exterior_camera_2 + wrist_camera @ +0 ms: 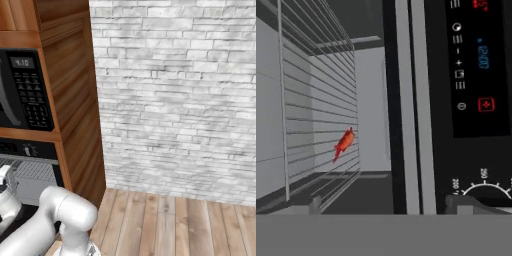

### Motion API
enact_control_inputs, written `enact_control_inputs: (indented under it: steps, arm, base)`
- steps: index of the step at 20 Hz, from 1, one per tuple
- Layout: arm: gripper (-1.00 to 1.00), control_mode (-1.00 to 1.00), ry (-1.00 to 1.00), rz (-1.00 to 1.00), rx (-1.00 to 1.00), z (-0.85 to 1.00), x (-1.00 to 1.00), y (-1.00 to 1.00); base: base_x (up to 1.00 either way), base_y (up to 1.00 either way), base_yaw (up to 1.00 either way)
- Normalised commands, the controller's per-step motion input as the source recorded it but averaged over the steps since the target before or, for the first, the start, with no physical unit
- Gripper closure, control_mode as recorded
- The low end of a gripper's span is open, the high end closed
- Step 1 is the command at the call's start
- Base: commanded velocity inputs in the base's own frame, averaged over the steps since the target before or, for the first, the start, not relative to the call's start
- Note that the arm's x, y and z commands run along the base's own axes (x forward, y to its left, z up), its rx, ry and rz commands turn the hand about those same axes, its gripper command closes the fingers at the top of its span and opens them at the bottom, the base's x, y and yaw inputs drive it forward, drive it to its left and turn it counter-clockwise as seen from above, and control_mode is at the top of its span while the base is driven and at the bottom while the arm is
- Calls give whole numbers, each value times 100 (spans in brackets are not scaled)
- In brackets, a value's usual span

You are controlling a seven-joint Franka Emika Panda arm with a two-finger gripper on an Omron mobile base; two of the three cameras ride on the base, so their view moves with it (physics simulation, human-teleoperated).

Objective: Take the fish from the oven and place it on the plate on the counter.

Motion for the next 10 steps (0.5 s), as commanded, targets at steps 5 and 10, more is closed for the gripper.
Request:
enact_control_inputs:
  steps: [5,10]
  arm:
    - [-100,-100,0,0,-5,-23,12,2]
    - [-100,-100,4,0,-1,-34,19,10]
  base:
    - [0,0,0]
    - [0,0,0]
